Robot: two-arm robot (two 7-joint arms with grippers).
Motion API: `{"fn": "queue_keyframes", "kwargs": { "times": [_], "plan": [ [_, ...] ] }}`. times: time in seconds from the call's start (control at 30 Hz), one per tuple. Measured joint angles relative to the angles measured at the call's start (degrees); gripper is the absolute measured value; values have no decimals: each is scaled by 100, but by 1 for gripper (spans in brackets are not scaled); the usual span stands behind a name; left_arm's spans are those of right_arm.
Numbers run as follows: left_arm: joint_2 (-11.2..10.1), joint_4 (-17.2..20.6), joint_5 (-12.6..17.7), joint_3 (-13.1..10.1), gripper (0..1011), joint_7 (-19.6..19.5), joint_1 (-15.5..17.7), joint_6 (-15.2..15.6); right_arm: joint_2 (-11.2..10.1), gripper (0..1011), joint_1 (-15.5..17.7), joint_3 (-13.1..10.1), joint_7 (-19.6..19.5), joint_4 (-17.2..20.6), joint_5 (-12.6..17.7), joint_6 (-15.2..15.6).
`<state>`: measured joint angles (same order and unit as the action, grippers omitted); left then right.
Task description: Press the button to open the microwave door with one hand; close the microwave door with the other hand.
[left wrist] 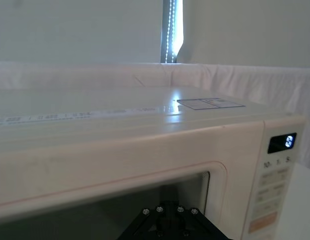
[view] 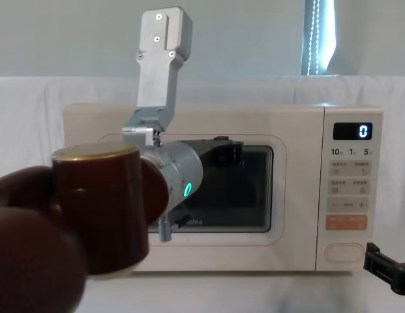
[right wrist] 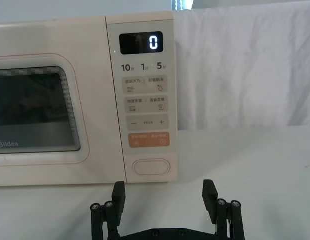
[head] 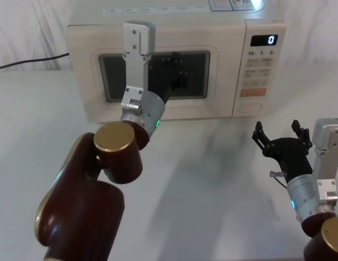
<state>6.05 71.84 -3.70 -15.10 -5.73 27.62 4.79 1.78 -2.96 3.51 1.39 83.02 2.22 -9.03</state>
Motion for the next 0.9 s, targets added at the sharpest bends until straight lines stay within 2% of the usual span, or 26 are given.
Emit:
{"fn": "queue_keyframes", "kwargs": {
  "times": [0.23, 0.33, 0.53, 0.77, 0.8, 0.9],
  "plan": [
    [-150, 539, -92, 15, 0, -69, -415, 168, 0, 1000, 0, 0, 0, 0, 0, 0],
    [-283, 846, -153, 62, 0, -110, -672, 226, 0, 1000, 0, 0, 0, 0, 0, 0],
    [-466, 1230, -244, 158, 0, -128, -1050, 243, 0, 1000, 0, 0, 0, 0, 0, 0],
    [-733, 1727, -374, 342, 0, -127, -1763, 79, 0, 1000, 0, 0, 0, 0, 0, 0],
    [-733, 1727, -374, 342, 0, -127, -1763, 79, 0, 1000, 0, 0, 0, 0, 0, 0],
    [-833, 1928, -378, 408, 0, -93, -2117, -112, 0, 1000, 0, 0, 0, 0, 0, 0]
  ]
}}
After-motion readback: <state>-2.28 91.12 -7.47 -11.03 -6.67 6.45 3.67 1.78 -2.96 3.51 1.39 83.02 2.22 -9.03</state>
